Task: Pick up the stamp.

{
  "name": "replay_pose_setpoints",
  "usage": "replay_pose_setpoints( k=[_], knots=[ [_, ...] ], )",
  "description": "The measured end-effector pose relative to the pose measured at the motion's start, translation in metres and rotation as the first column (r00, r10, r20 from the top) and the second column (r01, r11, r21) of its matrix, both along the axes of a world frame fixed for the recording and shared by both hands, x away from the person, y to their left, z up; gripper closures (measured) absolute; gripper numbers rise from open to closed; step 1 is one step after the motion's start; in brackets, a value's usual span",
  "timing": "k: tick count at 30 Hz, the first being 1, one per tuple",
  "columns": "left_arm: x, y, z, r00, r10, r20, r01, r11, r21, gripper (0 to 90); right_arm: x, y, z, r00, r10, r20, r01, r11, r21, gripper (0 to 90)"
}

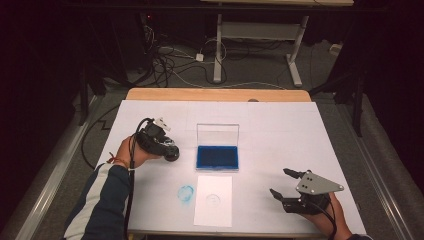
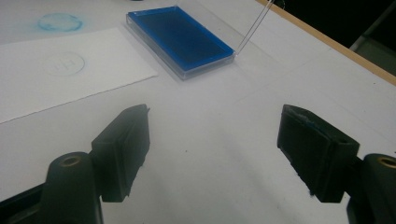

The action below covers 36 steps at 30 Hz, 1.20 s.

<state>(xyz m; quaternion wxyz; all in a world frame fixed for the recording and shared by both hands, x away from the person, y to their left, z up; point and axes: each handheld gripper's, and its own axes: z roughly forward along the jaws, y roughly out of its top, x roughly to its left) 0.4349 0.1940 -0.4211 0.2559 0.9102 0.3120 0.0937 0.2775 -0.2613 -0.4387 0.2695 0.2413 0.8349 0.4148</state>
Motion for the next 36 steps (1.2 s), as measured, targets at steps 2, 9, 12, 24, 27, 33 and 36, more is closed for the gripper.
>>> replay_pose_setpoints(
  k=[2,9,12,24,27,33,36],
  knots=[
    [0.0002,0.0001,-0.0004,1.0000,0.002,-0.001,-0.002,1.0000,0.004,53.2,0.0000,0.0000,0.0000,1.0000,0.002,-0.001,-0.002,1.0000,0.002,25.7],
    [0.0000,-0.0032,-0.0012,1.0000,0.007,0.006,-0.007,0.9995,0.030,53.5,0.0001,0.0002,-0.0001,1.0000,0.003,-0.001,-0.003,1.0000,0.002,25.9],
    [0.0000,-0.0041,-0.0015,0.9999,0.013,0.010,-0.014,0.9993,0.036,53.6,0.0000,0.0000,0.0000,1.0000,0.003,-0.003,-0.003,1.0000,0.004,26.3],
    [0.0006,-0.0050,-0.0016,1.0000,0.006,0.007,-0.006,0.9991,0.042,53.6,0.0005,-0.0012,0.0005,1.0000,0.000,-0.003,0.000,1.0000,0.009,27.9],
    [0.0012,-0.0049,-0.0020,0.9999,0.008,0.007,-0.008,0.9994,0.035,53.5,0.0007,-0.0016,0.0005,1.0000,-0.003,-0.003,0.003,0.9999,0.012,27.9],
    [0.0021,-0.0062,-0.0036,0.9999,0.009,0.004,-0.009,0.9992,0.039,53.4,0.0009,-0.0016,0.0003,1.0000,-0.003,-0.006,0.003,0.9999,0.013,27.9],
    [0.0025,-0.0065,-0.0038,0.9999,0.010,0.005,-0.010,0.9993,0.036,53.3,0.0010,-0.0025,0.0008,1.0000,-0.005,-0.005,0.005,0.9998,0.019,27.9]
  ],
)
